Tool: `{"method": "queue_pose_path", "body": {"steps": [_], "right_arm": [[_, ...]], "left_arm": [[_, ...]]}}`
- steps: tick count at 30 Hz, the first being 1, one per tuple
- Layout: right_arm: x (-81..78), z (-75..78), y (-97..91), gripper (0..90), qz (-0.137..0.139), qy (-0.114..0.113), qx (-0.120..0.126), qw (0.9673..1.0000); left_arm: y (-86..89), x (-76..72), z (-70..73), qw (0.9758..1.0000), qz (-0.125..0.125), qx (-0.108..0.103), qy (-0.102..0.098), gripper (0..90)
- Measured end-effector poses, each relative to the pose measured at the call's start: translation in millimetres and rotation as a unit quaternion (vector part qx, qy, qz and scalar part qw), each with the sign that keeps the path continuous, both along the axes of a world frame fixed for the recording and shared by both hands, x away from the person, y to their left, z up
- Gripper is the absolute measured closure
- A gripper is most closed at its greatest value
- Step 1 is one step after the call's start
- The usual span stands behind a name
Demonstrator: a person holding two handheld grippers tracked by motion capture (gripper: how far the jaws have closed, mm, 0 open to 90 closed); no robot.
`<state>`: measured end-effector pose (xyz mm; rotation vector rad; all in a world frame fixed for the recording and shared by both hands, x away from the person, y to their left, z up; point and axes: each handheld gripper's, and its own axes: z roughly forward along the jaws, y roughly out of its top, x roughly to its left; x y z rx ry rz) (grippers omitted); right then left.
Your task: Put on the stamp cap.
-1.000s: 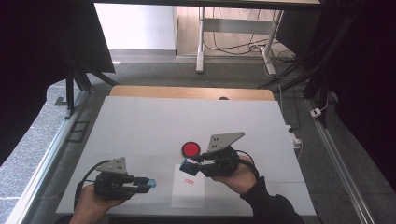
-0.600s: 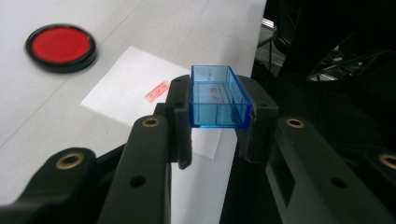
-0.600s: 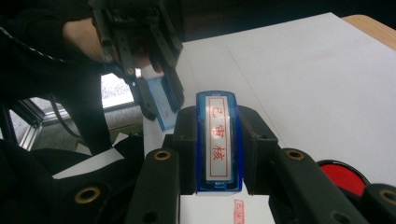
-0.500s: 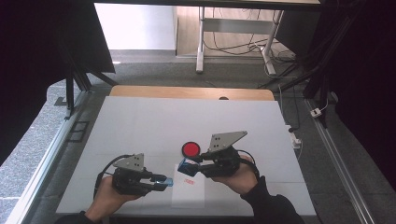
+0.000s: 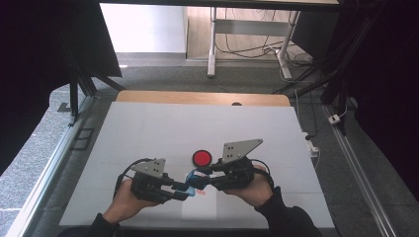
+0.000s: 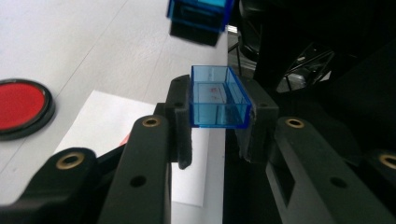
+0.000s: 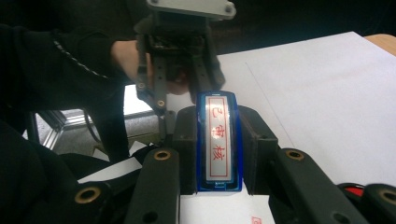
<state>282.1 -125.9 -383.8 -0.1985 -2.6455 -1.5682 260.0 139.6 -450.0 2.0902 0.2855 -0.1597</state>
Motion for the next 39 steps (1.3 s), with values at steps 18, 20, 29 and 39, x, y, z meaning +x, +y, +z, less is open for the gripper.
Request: {"method": "queue_pose_path", "body": {"steps": [18, 20, 29, 39], "right_arm": [[-5.1, -3.7, 7.9, 70.6, 0.028, 0.0, -0.007, 0.9996], [-5.1, -3.9, 8.2, 70.5, 0.029, 0.002, -0.006, 0.9996], [-6.3, -4.8, 9.8, 70.6, 0.037, 0.004, -0.005, 0.9993], [-3.4, -6.7, 8.5, 70.6, 0.04, 0.033, 0.019, 0.9985]], "left_arm": [[-8.7, 6.9, 2.2, 0.9991, -0.041, -0.006, -0.003, 69.0], [-8.8, 7.1, 1.9, 0.999, -0.044, -0.007, -0.002, 69.0], [-6.1, 8.9, 1.8, 0.9982, -0.055, -0.023, -0.002, 69.2], [-3.1, 4.8, 5.9, 0.9966, -0.063, -0.038, -0.037, 69.5]]}}
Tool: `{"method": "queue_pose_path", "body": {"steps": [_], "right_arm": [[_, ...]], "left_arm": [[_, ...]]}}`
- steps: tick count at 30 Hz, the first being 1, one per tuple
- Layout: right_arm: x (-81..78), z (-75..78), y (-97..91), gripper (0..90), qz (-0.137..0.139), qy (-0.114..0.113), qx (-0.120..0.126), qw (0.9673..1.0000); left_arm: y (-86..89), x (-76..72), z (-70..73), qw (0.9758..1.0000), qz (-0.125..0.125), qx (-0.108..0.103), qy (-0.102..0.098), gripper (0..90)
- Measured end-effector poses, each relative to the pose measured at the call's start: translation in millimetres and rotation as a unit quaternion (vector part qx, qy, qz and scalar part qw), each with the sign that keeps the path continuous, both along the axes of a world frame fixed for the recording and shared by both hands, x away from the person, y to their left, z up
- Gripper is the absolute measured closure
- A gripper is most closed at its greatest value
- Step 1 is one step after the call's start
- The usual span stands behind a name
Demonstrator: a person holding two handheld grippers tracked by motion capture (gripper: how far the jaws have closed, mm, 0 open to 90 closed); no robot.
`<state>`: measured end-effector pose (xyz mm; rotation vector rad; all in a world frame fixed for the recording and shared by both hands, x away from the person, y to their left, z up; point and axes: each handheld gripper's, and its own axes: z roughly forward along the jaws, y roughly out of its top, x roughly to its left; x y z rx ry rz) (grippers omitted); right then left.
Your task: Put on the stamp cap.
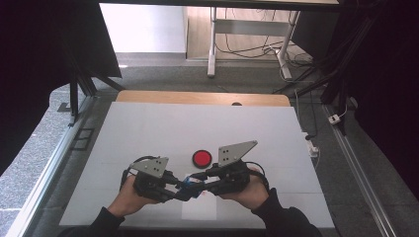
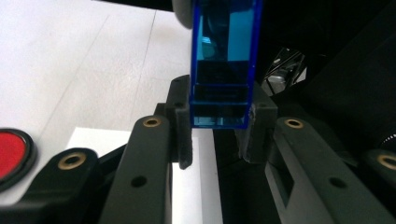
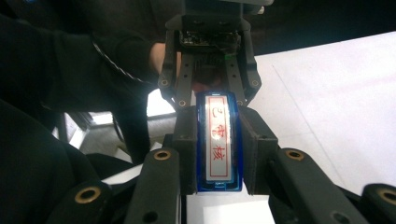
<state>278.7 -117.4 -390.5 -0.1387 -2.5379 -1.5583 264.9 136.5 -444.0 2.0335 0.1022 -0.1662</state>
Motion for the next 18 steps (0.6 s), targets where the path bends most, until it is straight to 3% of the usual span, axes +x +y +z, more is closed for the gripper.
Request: {"method": "queue_pose_path", "body": {"steps": [5, 11, 18], "right_arm": [[0.7, -0.7, 0.0, 70.6, 0.0, 0.0, -0.001, 1.0], [-2.2, -0.7, 2.8, 70.5, -0.006, -0.027, -0.024, 0.9993], [-1.3, -1.1, 1.8, 70.5, -0.015, -0.034, -0.028, 0.9989]], "left_arm": [[-1.0, 0.9, -2.3, 1.0, 0.001, 0.003, 0.0, 69.2], [-4.2, 1.1, -4.8, 0.9997, 0.017, 0.018, 0.001, 66.7], [-3.3, -1.6, -5.2, 0.9986, 0.044, 0.029, -0.006, 56.4]]}}
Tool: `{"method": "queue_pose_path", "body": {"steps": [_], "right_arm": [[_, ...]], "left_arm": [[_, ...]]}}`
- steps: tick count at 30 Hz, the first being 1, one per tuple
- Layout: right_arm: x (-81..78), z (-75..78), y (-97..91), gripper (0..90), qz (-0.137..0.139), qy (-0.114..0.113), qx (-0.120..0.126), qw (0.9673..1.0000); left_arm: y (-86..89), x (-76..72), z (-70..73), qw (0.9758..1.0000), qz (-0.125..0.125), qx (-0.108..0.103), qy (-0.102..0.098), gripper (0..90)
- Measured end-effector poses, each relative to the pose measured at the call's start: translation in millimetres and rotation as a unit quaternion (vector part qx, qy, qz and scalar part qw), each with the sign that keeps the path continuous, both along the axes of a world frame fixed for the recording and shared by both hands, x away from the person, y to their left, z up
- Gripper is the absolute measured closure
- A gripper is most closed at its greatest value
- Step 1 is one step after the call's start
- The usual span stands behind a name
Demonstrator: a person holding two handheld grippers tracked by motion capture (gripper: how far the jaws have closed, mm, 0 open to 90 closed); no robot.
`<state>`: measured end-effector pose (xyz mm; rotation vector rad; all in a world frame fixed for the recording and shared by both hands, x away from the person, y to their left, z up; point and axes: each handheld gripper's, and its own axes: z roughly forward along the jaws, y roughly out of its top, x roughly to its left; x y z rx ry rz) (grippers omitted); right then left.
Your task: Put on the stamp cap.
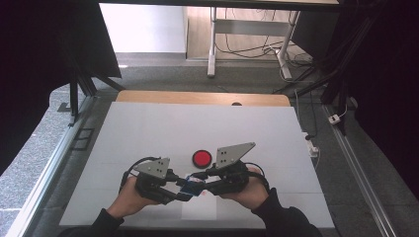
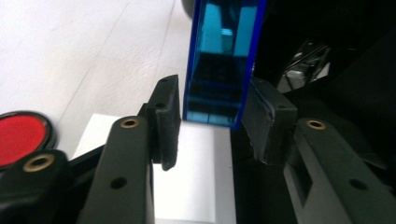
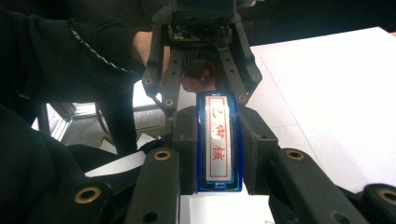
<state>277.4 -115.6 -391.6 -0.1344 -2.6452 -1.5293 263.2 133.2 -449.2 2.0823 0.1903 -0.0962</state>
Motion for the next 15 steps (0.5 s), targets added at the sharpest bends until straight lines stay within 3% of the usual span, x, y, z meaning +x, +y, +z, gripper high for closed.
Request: {"method": "queue_pose_path", "body": {"steps": [10, 15], "right_arm": [[0.3, -1.0, -0.7, 70.4, -0.014, -0.006, -0.003, 0.9999], [0.3, -0.8, -1.7, 70.4, -0.021, -0.011, -0.005, 0.9997]], "left_arm": [[7.0, -3.1, -2.0, 0.9988, 0.044, 0.02, -0.001, 43.6], [10.5, -6.2, -2.6, 0.9967, 0.074, 0.032, 0.006, 36.0]]}}
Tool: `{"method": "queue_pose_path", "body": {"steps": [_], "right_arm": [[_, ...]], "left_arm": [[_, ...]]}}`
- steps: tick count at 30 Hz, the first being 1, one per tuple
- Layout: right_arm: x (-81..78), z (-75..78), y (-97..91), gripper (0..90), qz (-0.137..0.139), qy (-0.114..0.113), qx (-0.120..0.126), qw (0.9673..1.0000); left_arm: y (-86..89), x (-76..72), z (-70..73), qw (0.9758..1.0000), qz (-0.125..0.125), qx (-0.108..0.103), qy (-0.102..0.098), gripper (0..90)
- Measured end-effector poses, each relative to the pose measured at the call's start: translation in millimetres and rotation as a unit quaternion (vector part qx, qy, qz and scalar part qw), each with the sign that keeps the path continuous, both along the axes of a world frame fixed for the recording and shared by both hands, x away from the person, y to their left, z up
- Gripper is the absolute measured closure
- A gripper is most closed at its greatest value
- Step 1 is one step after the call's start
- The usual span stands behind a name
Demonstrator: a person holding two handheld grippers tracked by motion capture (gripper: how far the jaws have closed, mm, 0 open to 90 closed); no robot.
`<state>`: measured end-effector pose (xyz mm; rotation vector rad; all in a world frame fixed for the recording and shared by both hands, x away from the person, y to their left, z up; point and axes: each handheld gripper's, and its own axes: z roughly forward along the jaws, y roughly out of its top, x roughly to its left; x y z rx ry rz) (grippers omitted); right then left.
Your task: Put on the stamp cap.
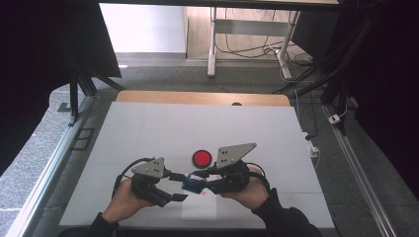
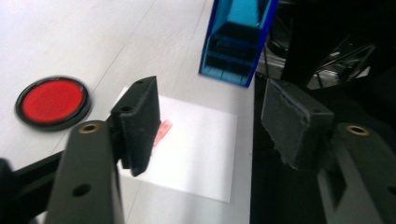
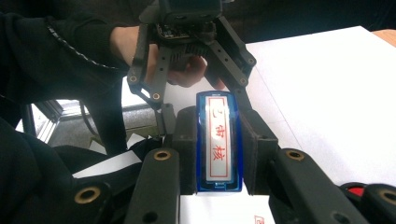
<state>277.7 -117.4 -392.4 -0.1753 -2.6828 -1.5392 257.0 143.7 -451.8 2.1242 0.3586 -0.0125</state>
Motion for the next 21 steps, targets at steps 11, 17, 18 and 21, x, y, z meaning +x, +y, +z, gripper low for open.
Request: {"method": "queue_pose_path", "body": {"steps": [11, 17, 18, 21], "right_arm": [[1.6, -0.6, -2.4, 70.4, -0.016, -0.003, -0.007, 0.9998], [2.3, -0.8, -4.6, 70.4, -0.025, -0.005, -0.01, 0.9996], [2.3, -0.9, -4.9, 70.3, -0.026, -0.005, -0.011, 0.9996], [2.6, -1.5, -5.8, 70.4, -0.03, -0.006, -0.015, 0.9994]], "left_arm": [[12.6, -10.8, -1.1, 0.9988, 0.047, 0.015, 0.005, 24.7], [21.2, -17.6, -2.3, 0.9963, 0.081, 0.022, 0.017, 19.1], [23.0, -18.8, -2.4, 0.996, 0.085, 0.023, 0.018, 17.7], [28.3, -22.0, -3.2, 0.9946, 0.098, 0.023, 0.023, 13.9]]}}
